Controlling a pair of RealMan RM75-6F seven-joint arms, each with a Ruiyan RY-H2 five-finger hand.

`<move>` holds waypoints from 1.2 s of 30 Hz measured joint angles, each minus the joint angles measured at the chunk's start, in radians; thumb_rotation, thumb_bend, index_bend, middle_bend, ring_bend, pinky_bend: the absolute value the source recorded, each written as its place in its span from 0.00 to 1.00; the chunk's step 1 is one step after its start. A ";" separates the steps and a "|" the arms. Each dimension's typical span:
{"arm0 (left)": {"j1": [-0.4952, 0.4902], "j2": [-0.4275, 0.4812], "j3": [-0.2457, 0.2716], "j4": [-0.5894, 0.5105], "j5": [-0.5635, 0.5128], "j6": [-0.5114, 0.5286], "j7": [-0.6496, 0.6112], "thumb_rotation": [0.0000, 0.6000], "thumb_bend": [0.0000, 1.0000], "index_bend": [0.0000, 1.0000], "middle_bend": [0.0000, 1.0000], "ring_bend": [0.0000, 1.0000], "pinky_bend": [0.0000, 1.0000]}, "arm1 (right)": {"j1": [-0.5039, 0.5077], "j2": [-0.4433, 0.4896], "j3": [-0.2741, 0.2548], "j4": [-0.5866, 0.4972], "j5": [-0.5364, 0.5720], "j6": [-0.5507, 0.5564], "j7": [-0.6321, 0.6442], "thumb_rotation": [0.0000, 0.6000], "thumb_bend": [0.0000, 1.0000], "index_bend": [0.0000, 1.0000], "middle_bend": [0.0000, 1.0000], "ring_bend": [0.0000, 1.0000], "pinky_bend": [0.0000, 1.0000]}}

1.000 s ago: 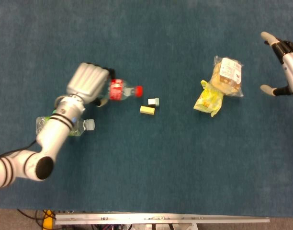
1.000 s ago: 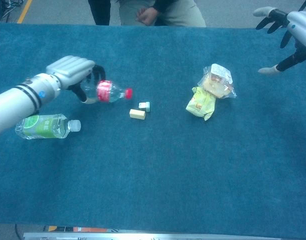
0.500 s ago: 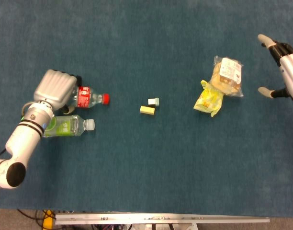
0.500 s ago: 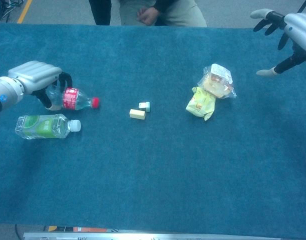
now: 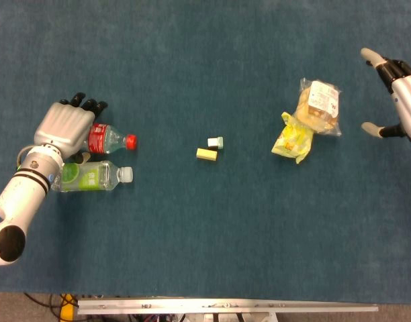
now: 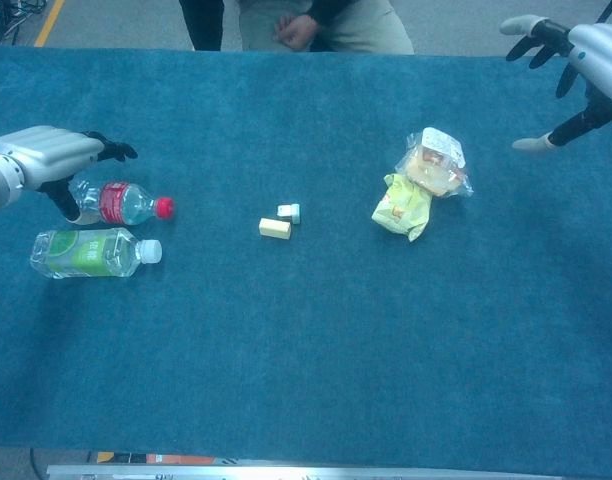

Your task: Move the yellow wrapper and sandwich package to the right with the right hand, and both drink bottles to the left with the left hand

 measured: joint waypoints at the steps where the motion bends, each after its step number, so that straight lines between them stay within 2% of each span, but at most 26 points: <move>1: -0.001 0.007 -0.002 -0.012 0.000 0.006 -0.003 1.00 0.24 0.06 0.12 0.03 0.20 | 0.000 0.001 -0.001 -0.002 -0.001 -0.001 0.000 1.00 0.04 0.00 0.25 0.26 0.44; 9: 0.035 0.032 -0.031 -0.075 0.083 0.108 -0.074 1.00 0.24 0.08 0.14 0.05 0.20 | 0.006 0.015 -0.013 -0.041 -0.049 -0.013 0.017 1.00 0.04 0.01 0.26 0.26 0.45; 19: 0.159 0.037 -0.057 -0.125 0.361 0.333 -0.222 1.00 0.24 0.11 0.16 0.05 0.20 | 0.026 0.024 -0.051 -0.094 -0.139 -0.048 0.009 1.00 0.04 0.04 0.28 0.27 0.45; 25: 0.236 0.027 -0.046 -0.119 0.499 0.435 -0.273 1.00 0.23 0.11 0.16 0.05 0.20 | 0.034 0.023 -0.067 -0.118 -0.162 -0.060 -0.010 1.00 0.04 0.10 0.29 0.28 0.45; 31: 0.300 0.020 -0.030 -0.078 0.566 0.493 -0.309 1.00 0.23 0.13 0.17 0.05 0.20 | 0.054 0.008 -0.074 -0.133 -0.165 -0.090 -0.048 1.00 0.04 0.16 0.33 0.29 0.45; 36: 0.341 0.034 -0.029 -0.074 0.596 0.531 -0.329 1.00 0.23 0.13 0.17 0.05 0.20 | 0.096 -0.016 -0.057 -0.138 -0.153 -0.127 -0.103 1.00 0.04 0.18 0.36 0.29 0.45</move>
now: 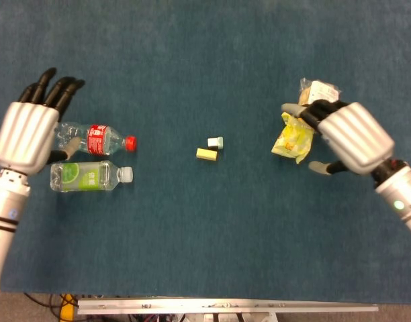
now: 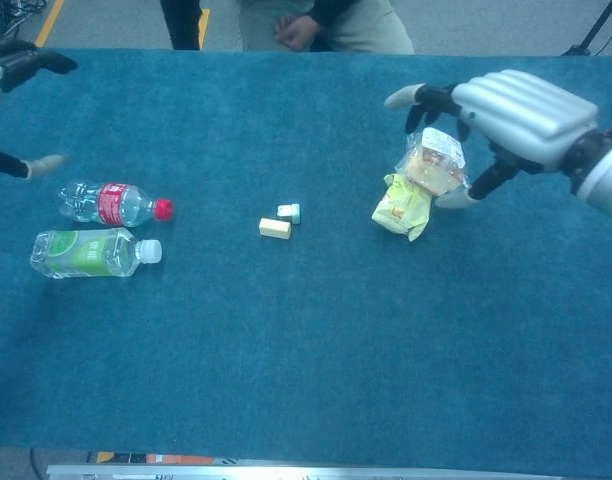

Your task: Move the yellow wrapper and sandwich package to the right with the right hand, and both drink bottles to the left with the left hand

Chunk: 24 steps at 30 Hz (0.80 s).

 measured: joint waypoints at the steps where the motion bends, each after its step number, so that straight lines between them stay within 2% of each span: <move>1: 0.009 0.007 0.001 -0.002 0.009 0.008 -0.002 1.00 0.23 0.13 0.17 0.05 0.20 | 0.008 -0.006 0.003 -0.001 0.004 -0.007 -0.013 1.00 0.04 0.18 0.36 0.29 0.45; 7: 0.053 0.050 0.015 -0.027 0.052 0.038 0.012 1.00 0.23 0.13 0.16 0.05 0.20 | 0.071 -0.065 0.025 -0.003 0.069 -0.060 -0.128 1.00 0.03 0.18 0.36 0.29 0.45; 15: 0.101 0.081 0.033 -0.047 0.105 0.058 0.001 1.00 0.23 0.13 0.16 0.05 0.19 | 0.182 -0.203 0.057 0.024 0.241 -0.107 -0.329 1.00 0.00 0.18 0.37 0.29 0.45; 24: 0.149 0.111 0.044 -0.054 0.147 0.075 -0.038 1.00 0.23 0.13 0.15 0.05 0.19 | 0.319 -0.393 0.065 0.135 0.422 -0.111 -0.516 1.00 0.00 0.18 0.40 0.30 0.45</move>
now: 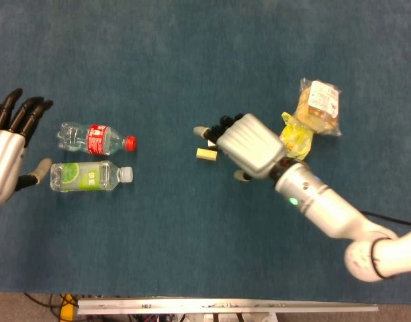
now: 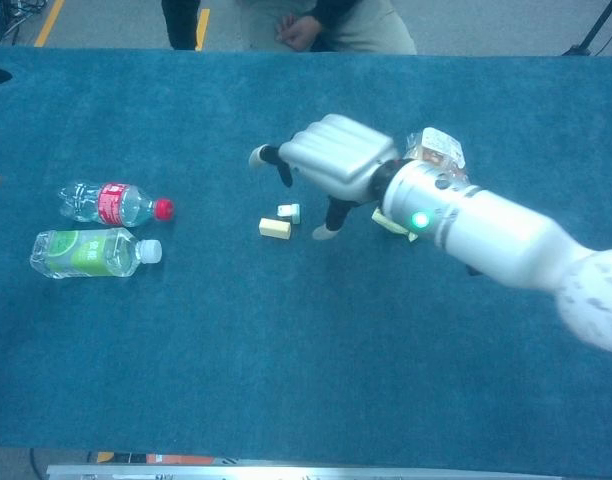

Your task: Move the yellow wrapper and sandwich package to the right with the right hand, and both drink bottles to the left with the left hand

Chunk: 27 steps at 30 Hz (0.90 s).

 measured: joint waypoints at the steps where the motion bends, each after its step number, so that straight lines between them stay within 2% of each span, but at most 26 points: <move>1: 0.005 0.002 0.000 0.000 0.003 0.001 -0.005 1.00 0.23 0.13 0.15 0.05 0.19 | 0.012 -0.016 -0.002 0.016 0.008 0.001 -0.011 1.00 0.00 0.18 0.39 0.30 0.45; 9: 0.023 0.012 -0.012 0.003 0.011 -0.007 -0.029 1.00 0.23 0.13 0.14 0.05 0.18 | 0.079 -0.134 -0.019 0.153 0.037 0.010 -0.071 1.00 0.00 0.24 0.28 0.26 0.45; 27: 0.045 0.018 -0.038 0.013 0.020 -0.035 -0.081 1.00 0.23 0.13 0.13 0.04 0.18 | 0.148 -0.284 -0.041 0.391 0.000 -0.005 -0.061 1.00 0.01 0.36 0.28 0.26 0.43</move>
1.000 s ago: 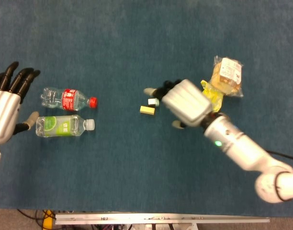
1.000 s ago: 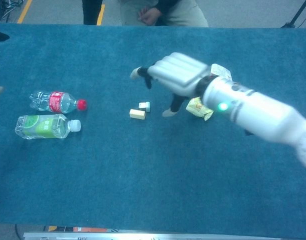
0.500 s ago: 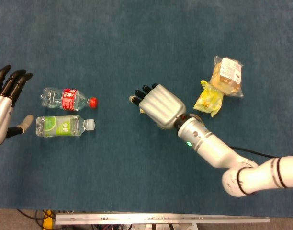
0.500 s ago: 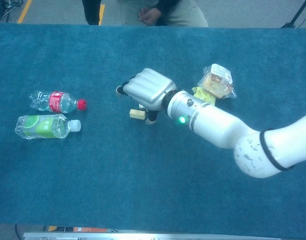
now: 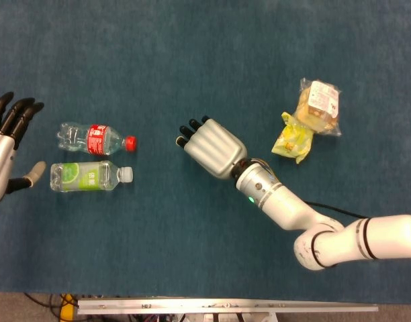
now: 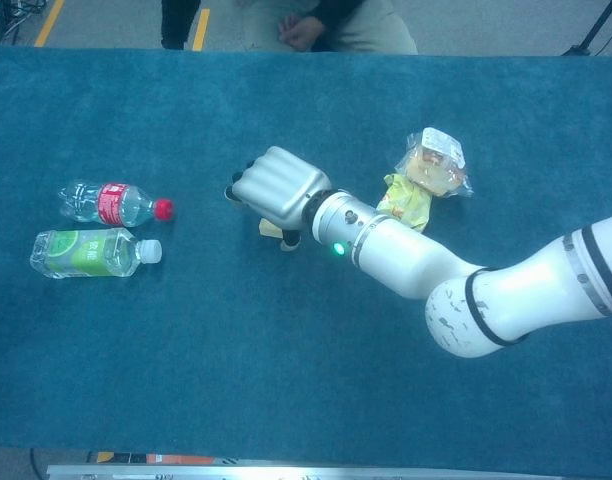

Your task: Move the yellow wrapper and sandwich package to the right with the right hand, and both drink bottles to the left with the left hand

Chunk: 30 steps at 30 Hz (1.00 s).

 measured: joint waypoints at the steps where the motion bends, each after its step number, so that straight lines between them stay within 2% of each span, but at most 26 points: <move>1: 0.001 0.001 -0.001 -0.001 0.000 -0.001 -0.002 1.00 0.23 0.13 0.13 0.04 0.18 | 0.002 -0.004 0.000 0.009 -0.002 -0.001 0.001 1.00 0.01 0.37 0.28 0.26 0.43; 8: 0.005 0.005 -0.007 -0.007 -0.004 -0.016 -0.012 1.00 0.23 0.13 0.13 0.04 0.18 | 0.009 -0.025 -0.002 0.063 -0.016 -0.014 0.015 1.00 0.01 0.39 0.28 0.26 0.43; 30: 0.023 0.012 -0.022 -0.021 -0.008 -0.031 -0.015 1.00 0.23 0.13 0.12 0.04 0.18 | 0.014 -0.041 -0.014 0.106 -0.020 -0.042 0.005 1.00 0.02 0.46 0.28 0.26 0.43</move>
